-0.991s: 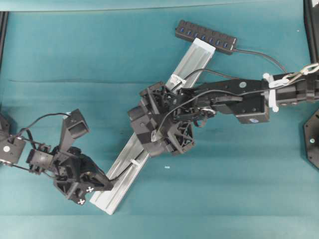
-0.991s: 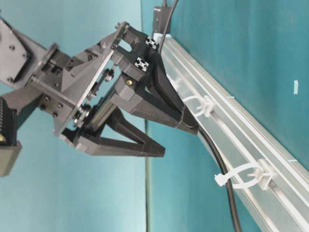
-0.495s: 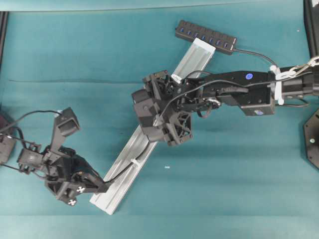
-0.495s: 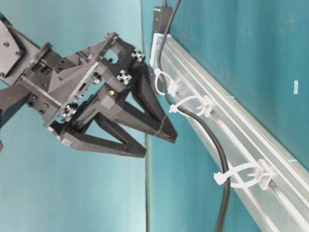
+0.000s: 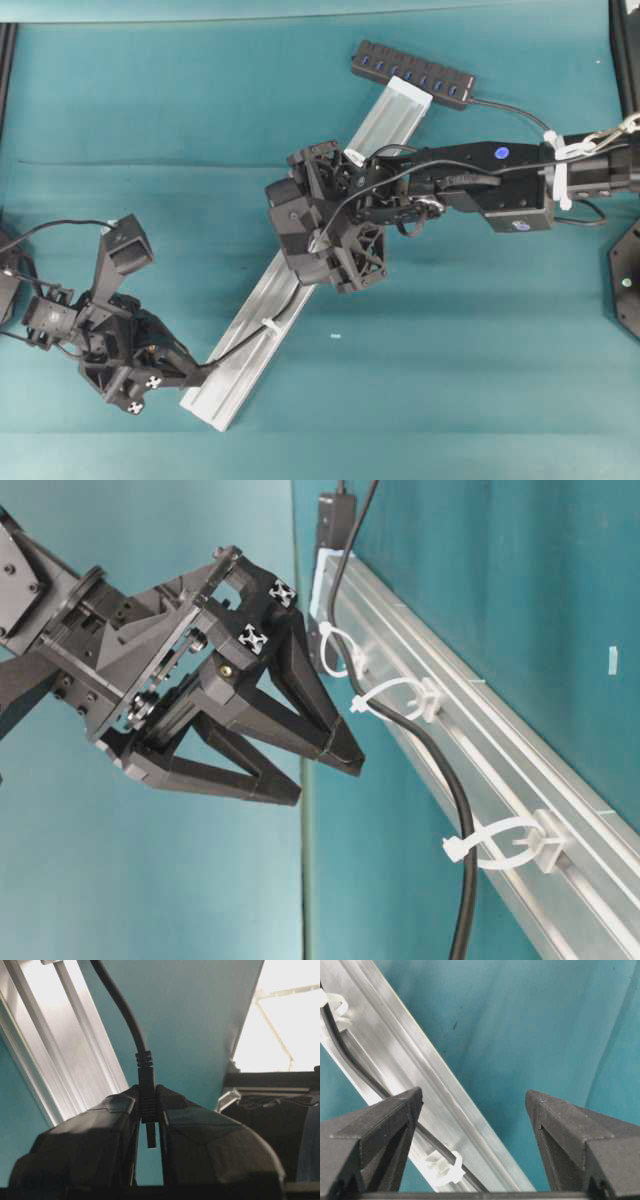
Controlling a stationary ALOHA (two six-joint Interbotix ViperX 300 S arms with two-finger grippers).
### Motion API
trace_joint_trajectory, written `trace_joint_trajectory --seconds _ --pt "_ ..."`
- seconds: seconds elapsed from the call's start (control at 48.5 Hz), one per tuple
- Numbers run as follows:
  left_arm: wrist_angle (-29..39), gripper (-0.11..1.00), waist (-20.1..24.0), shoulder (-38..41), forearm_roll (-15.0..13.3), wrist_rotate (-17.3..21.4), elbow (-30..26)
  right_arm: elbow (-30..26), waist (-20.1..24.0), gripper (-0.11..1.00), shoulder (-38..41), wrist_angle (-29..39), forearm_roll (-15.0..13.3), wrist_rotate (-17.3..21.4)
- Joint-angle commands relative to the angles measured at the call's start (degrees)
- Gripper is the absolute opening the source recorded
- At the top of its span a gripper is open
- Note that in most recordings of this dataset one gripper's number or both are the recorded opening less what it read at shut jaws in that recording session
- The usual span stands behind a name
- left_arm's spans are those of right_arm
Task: Pass the USB cable through three rings with both arms.
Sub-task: 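Open the right gripper and pull the cable through with the left gripper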
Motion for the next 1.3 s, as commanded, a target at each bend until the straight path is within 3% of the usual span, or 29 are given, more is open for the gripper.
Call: trace_joint_trajectory --seconds 0.0,0.475,0.846,1.156,1.218,1.28 --pt "-0.2 0.11 -0.4 -0.6 0.4 0.1 -1.1 -0.4 0.4 0.87 -0.5 -0.7 -0.1 0.8" --pt "0.2 0.1 -0.7 -4.7 0.2 0.2 -0.8 -0.4 0.2 0.87 -0.5 -1.4 -0.1 0.8" --pt "2.4 0.1 -0.4 -2.9 0.2 0.2 -2.4 -0.4 0.4 0.87 -0.5 -3.2 0.2 0.9" --pt "3.0 0.1 -0.4 -2.0 0.2 0.2 -2.5 -0.1 0.5 0.87 -0.5 -4.6 0.2 4.5" --pt "3.3 0.15 -0.4 -1.9 0.2 0.2 -2.5 0.0 0.5 0.87 -0.5 -4.6 0.2 4.9" --pt "3.6 0.29 -0.3 -1.9 0.2 0.2 -2.5 0.1 0.6 0.87 -0.5 -4.7 0.2 5.3"
